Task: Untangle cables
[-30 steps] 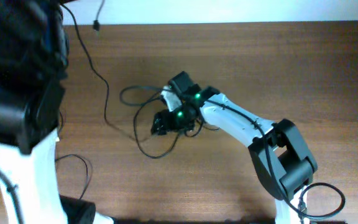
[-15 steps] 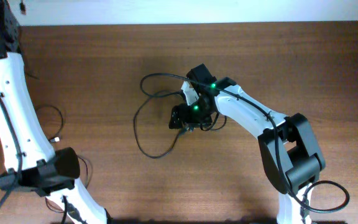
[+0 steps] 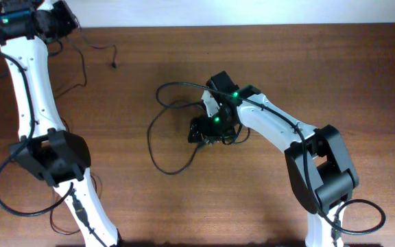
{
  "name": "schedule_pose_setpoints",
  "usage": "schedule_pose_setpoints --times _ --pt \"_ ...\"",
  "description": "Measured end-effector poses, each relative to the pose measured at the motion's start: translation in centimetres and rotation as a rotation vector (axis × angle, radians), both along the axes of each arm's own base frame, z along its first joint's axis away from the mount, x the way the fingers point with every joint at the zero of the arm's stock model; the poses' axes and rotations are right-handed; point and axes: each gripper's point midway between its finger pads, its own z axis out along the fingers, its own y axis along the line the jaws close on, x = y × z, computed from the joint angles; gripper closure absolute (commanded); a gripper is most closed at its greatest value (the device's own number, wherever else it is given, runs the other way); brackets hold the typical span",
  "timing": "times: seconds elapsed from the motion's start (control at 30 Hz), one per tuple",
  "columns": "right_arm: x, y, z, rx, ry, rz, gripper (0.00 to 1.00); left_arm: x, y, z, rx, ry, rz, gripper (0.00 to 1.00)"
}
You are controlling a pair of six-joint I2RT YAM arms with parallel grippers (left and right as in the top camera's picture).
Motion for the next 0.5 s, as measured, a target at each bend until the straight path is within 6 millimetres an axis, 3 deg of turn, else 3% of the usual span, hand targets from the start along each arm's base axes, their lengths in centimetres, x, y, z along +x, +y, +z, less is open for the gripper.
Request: schedule_pose_setpoints --times 0.13,0.2,0.3,0.4,0.43,0.5 --pt "0.0 -0.1 0.0 -0.003 0.001 -0.001 0.13 -0.9 0.2 -1.4 -0.03 0.059 0.028 1.0" --pt "-0.1 -0.1 0.0 -0.005 0.003 -0.001 0.13 -1.7 1.7 -3.7 -0.073 0.122 0.109 1.0" --pt "-0.2 -0.2 -0.1 -0.008 0.008 0.0 0.13 -3.2 5.2 -7.9 -0.177 0.202 0.289 1.0" --pt "-0.4 -0.3 -0.1 -0.013 0.017 -0.001 0.12 -4.0 9.3 -10.6 -0.198 0.207 0.42 0.99" --pt "-0.4 -0.3 -0.1 -0.013 0.017 -0.001 0.12 -4.4 10.1 -11.2 -0.198 0.213 0.441 0.94" --pt "-0.4 -0.3 -0.1 -0.013 0.017 0.0 0.12 -4.5 11.2 -11.4 -0.183 0.201 0.456 0.49"
